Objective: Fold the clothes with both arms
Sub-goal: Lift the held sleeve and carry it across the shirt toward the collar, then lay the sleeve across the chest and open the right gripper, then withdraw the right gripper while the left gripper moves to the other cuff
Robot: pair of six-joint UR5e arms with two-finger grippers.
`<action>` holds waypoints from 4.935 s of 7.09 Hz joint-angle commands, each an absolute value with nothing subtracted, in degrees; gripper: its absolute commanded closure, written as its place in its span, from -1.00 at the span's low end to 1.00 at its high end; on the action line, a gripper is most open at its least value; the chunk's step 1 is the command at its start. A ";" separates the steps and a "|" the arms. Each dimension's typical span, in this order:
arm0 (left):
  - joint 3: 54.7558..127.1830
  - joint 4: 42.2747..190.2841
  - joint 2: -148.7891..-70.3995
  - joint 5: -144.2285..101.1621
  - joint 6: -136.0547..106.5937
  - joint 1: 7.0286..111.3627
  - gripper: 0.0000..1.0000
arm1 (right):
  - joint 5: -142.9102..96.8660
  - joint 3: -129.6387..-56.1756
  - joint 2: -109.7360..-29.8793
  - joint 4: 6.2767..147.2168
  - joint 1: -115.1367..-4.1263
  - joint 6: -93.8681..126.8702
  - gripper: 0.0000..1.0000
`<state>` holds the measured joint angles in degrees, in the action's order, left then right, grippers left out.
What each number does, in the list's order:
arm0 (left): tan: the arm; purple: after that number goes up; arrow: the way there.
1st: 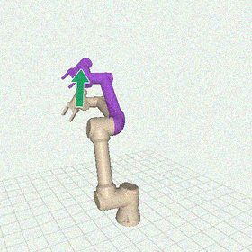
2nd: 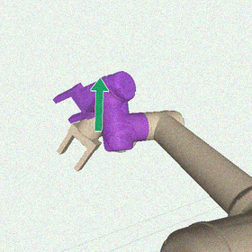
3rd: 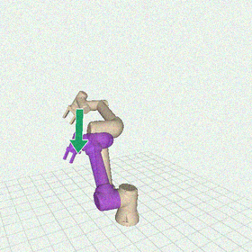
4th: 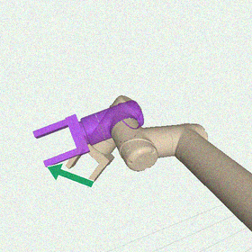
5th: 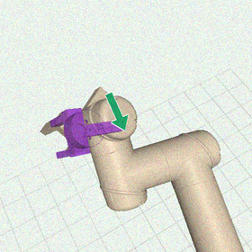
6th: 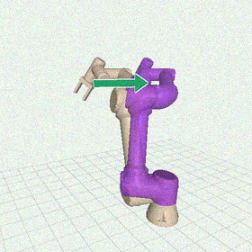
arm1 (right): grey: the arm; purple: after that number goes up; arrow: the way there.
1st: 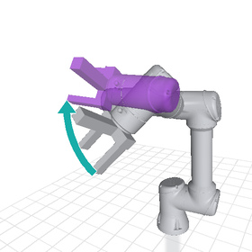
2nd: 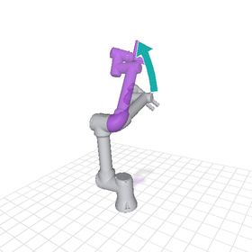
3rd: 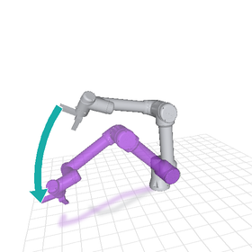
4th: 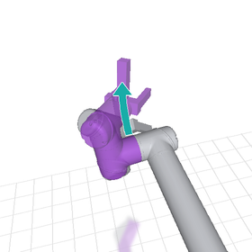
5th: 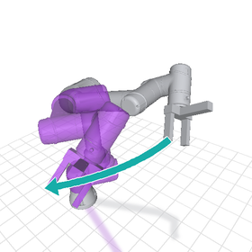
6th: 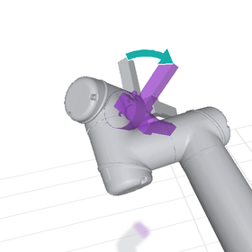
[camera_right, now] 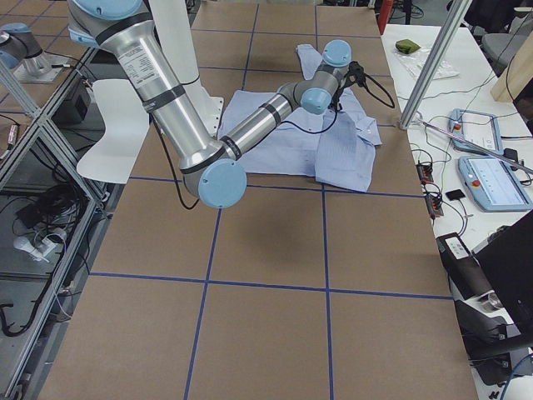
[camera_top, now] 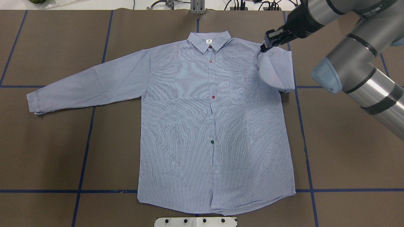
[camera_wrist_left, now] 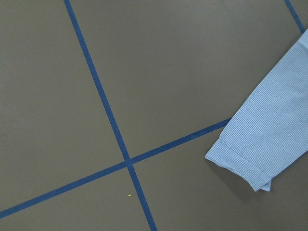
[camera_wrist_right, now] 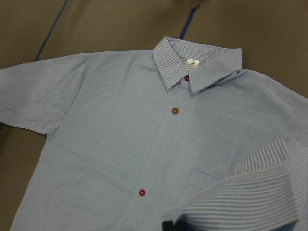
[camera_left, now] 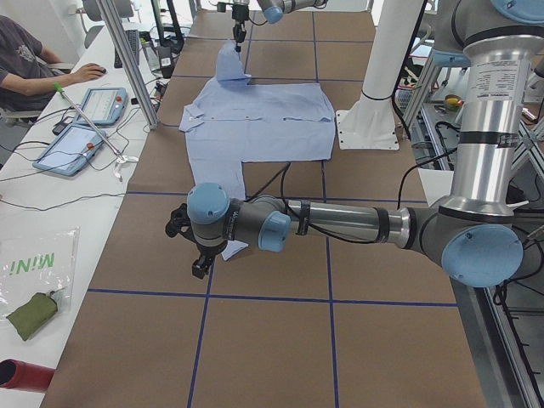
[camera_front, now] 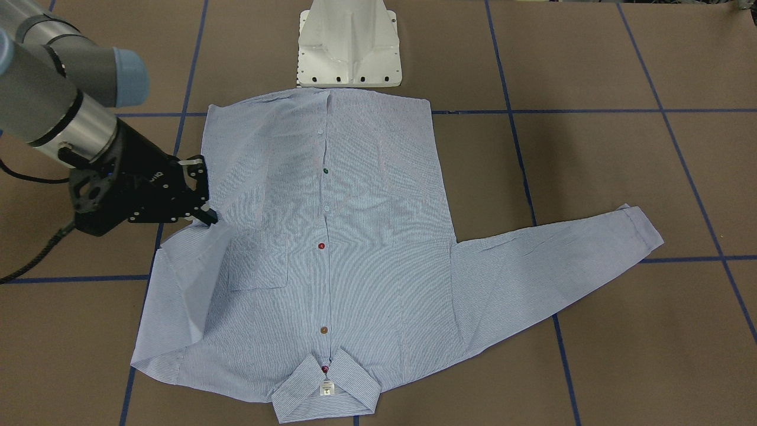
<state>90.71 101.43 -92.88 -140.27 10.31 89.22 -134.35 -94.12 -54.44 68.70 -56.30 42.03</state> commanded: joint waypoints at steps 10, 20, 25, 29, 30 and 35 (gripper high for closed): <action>90.79 101.43 -92.20 -140.19 9.93 89.30 -1.00 | -117.77 -75.76 -38.32 62.14 -39.91 45.18 1.00; 91.23 101.43 -92.37 -140.27 8.27 89.38 -1.00 | -103.98 -58.89 -26.20 62.57 -33.05 49.64 -0.99; 87.90 118.76 -92.73 -139.40 -20.92 83.79 -1.00 | -106.69 -71.69 -26.98 89.93 -37.33 53.53 -1.00; 86.22 142.05 -89.23 -126.70 -63.01 68.34 -0.99 | -116.86 -93.65 -49.87 91.23 -46.55 49.40 -1.00; 85.79 145.77 -88.34 -122.82 -69.89 63.42 -0.98 | -118.20 -96.56 -53.40 91.75 -48.76 46.78 -1.00; 83.77 146.78 -88.15 -116.54 -74.00 57.66 -0.33 | -118.48 -102.92 -57.22 100.72 -51.24 41.75 -1.00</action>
